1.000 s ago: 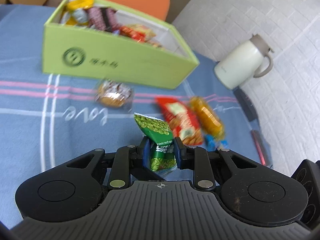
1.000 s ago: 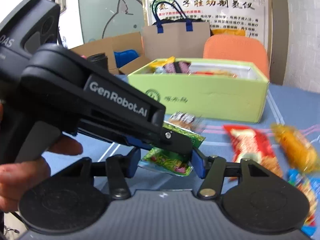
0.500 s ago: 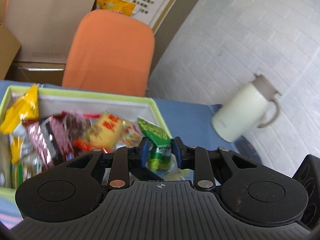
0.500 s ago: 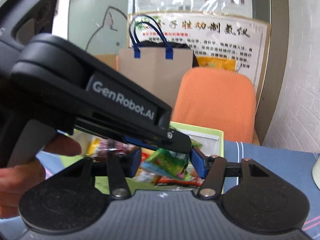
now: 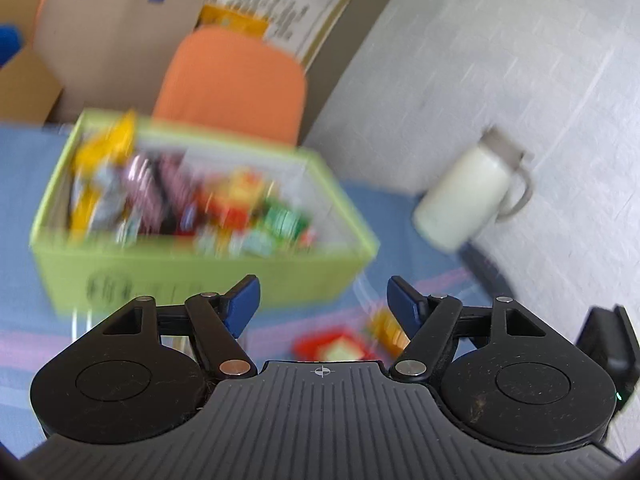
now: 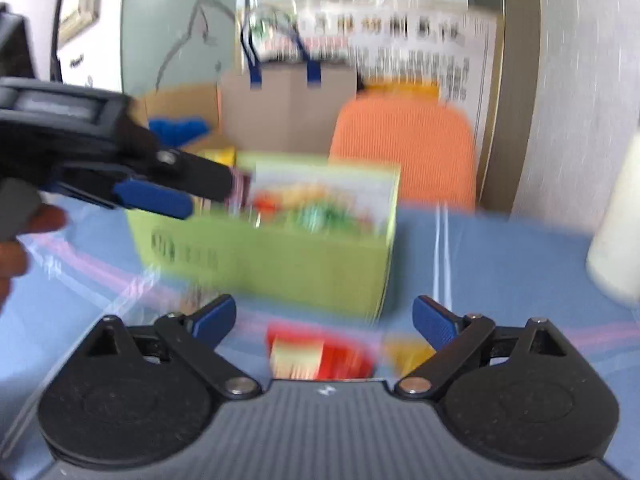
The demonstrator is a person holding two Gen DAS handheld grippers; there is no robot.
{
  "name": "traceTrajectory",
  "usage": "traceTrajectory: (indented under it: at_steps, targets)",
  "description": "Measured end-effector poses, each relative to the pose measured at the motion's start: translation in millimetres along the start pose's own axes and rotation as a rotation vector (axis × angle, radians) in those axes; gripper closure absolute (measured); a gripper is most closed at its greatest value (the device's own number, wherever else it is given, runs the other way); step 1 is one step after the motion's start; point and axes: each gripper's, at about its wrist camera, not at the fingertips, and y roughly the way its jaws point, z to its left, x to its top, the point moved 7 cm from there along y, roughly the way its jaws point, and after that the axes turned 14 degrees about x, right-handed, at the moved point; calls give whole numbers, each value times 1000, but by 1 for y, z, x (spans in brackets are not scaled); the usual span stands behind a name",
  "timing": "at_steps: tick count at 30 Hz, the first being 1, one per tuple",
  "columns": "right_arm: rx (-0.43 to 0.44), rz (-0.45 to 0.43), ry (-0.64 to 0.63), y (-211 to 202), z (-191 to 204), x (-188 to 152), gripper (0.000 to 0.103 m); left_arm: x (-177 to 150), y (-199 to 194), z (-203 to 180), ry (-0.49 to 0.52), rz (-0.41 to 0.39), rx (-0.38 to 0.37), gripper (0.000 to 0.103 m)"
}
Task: Organize snacks
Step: 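Move the left gripper to the red peanut bag and close on it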
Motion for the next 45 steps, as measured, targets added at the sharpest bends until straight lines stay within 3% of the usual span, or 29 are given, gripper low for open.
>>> traceTrajectory:
  at_steps: [4, 10, 23, 32, 34, 36, 41, 45]
  targets:
    - [-2, 85, 34, 25, 6, -24, 9, -41, 6, 18, -22, 65, 99, 47]
    - [-23, 171, -19, 46, 27, -37, 9, -64, -7, 46, -63, 83, 205, 47]
    - [63, 145, -76, 35, 129, -65, 9, -89, -45, 75, -111, 76, 236, 43]
    - [35, 110, -26, 24, 134, -73, 9, -97, -55, 75, -117, 80, 197, 39]
    - [43, 98, 7, 23, 132, -75, 1, -98, -50, 71, -128, 95, 158, 39]
    - [48, 85, 19, 22, 130, -75, 1, -97, -42, 64, -116, 127, 105, 39]
    - [52, 85, 23, 21, 131, -75, 1, -91, -20, 50, -61, 192, 63, 38]
    - [116, 34, 94, 14, 121, -72, 1, -95, -14, 46, -64, 230, 35, 39]
